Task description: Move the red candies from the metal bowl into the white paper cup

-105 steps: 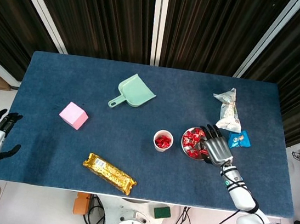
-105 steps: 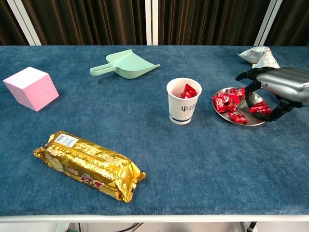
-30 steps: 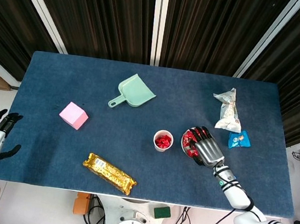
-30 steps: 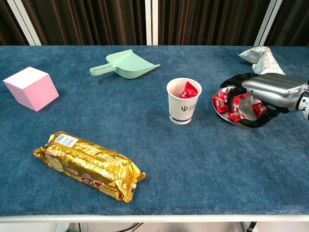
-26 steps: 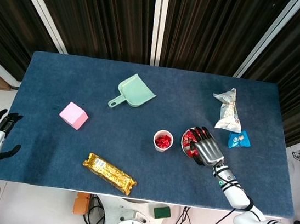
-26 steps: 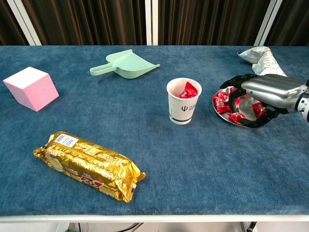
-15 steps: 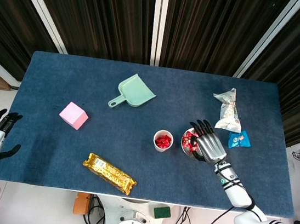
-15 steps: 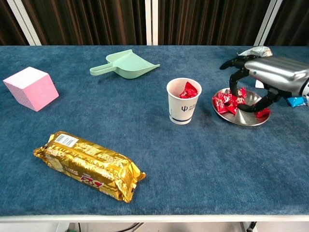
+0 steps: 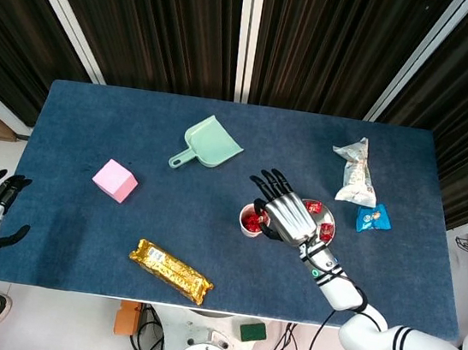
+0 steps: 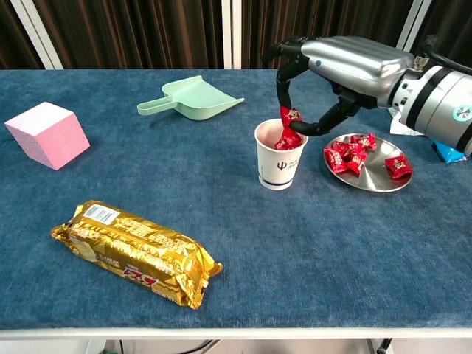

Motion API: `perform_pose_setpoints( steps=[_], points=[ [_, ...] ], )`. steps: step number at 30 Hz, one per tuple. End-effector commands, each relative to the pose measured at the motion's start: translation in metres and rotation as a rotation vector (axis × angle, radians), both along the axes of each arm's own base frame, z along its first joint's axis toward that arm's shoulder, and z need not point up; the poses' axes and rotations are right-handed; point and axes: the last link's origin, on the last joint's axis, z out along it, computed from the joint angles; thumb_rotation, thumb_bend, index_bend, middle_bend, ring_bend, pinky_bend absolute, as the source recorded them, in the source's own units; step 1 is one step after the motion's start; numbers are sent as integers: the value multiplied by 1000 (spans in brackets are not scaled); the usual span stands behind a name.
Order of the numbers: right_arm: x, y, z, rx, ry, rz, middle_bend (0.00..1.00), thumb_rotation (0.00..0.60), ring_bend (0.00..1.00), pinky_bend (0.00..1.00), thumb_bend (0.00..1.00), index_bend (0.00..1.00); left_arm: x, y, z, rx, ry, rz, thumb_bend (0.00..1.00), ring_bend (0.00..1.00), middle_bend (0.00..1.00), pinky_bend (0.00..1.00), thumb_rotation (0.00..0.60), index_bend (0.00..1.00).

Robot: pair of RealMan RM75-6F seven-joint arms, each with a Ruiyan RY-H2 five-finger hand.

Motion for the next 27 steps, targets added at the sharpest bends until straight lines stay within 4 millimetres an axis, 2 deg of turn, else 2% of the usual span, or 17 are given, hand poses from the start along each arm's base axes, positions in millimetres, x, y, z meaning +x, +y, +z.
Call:
perform_pose_setpoints(
  steps=[1, 3, 4, 9, 13, 15, 20, 23, 27],
  points=[
    [2, 1, -4, 8, 9, 0, 56, 600, 0, 0, 342, 323, -1, 0, 1, -1, -1, -2, 190, 58, 155, 205, 600, 176],
    [1, 1, -4, 5, 10, -4, 50, 600, 0, 0, 336, 176, -1, 0, 1, -4, -1, -4, 190, 57, 155, 205, 600, 176],
    [1, 1, -2, 3, 4, -8, 50, 600, 0, 0, 336, 149, -1, 0, 1, -5, -1, -5, 190, 57, 155, 205, 600, 176],
    [-8, 2, 11, -33, -6, -15, 50, 600, 0, 0, 336, 110, 0, -1, 0, -7, -1, -8, 190, 58, 155, 206, 600, 176],
    [-35, -4, 25, -69, 22, -87, 52, 600, 0, 0, 336, 178, 1, -1, -1, -7, 2, -10, 190, 57, 155, 206, 600, 176],
    [-49, -6, 28, -69, 51, -131, 52, 600, 0, 0, 336, 243, 1, -1, -1, -9, 3, -10, 190, 57, 155, 206, 600, 176],
    [-82, -9, 32, -59, 131, -224, 53, 600, 0, 0, 336, 329, 2, -1, -3, -11, 7, -10, 190, 58, 155, 206, 600, 176],
    [-93, -10, 30, -38, 160, -254, 55, 600, 0, 0, 336, 351, 2, 0, -3, -11, 8, -7, 190, 58, 155, 205, 600, 176],
    [-98, -9, 22, -8, 166, -262, 55, 600, 0, 0, 335, 352, 1, 0, -3, -11, 8, -3, 191, 57, 155, 206, 600, 176]
  ],
)
